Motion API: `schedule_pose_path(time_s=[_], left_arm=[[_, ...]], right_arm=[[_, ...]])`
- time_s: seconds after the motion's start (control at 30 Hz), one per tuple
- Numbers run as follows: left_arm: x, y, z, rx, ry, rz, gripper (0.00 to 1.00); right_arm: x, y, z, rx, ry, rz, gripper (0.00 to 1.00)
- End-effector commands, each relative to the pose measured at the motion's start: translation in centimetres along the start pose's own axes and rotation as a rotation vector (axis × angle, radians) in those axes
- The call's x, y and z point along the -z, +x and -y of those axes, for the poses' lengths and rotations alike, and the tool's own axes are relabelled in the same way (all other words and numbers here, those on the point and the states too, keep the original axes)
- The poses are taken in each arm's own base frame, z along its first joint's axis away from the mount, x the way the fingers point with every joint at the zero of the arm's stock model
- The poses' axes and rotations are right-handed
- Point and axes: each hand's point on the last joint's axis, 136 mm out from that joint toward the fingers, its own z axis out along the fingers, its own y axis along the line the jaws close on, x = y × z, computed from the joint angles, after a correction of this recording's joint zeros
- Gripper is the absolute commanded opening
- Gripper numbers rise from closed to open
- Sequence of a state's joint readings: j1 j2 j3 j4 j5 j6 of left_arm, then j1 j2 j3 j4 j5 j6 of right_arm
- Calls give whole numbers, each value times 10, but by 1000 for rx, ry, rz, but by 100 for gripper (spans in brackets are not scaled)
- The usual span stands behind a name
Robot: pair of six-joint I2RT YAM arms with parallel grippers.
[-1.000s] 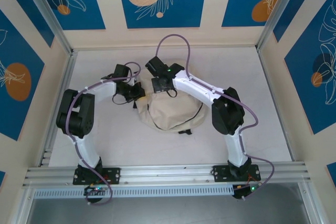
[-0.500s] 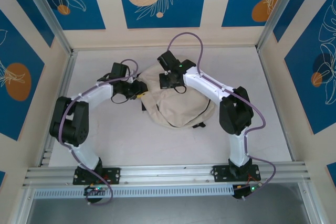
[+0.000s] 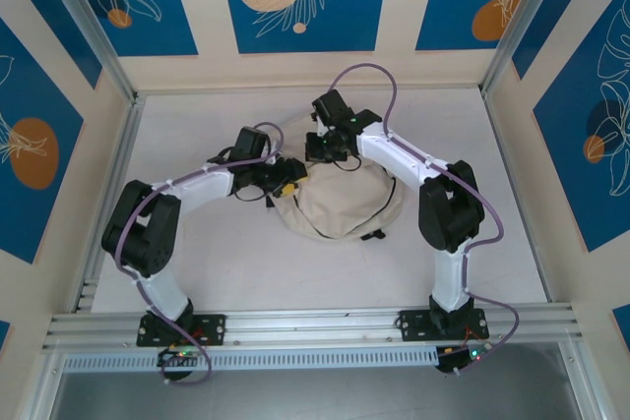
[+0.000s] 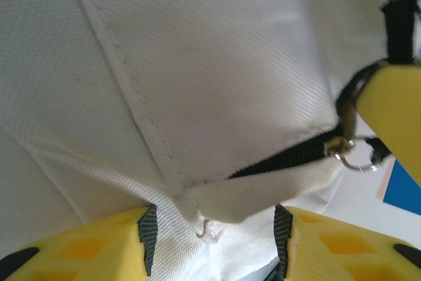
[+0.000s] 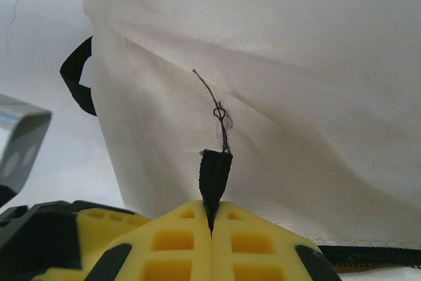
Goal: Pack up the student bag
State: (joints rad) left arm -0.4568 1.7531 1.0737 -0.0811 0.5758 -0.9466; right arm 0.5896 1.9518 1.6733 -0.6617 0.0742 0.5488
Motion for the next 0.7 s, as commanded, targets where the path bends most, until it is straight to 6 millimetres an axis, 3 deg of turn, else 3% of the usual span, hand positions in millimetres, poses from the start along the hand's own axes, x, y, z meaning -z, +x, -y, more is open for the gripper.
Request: schedule_pose_path(time_s=[0.0,0.17,0.37,0.53,0.67], left_arm=[[-10,-2,-1,31,5,-1,48],[-15,-13,0,43,2,36,29],[-10,-20,-6,31,-41,81,0],[3,-16,-23,-9,-147,109,0],[16,-8,-43,-21,-226,118,0]], right_arm=[[19,-6,-17,-9,-78,34,0],[14,-1,-17,-20,-90,12,0],[16,-1,-14,-21,-76,17,0],[25,-9,-4,12,19,72,0],[35,-21,25,61,217,153,0]])
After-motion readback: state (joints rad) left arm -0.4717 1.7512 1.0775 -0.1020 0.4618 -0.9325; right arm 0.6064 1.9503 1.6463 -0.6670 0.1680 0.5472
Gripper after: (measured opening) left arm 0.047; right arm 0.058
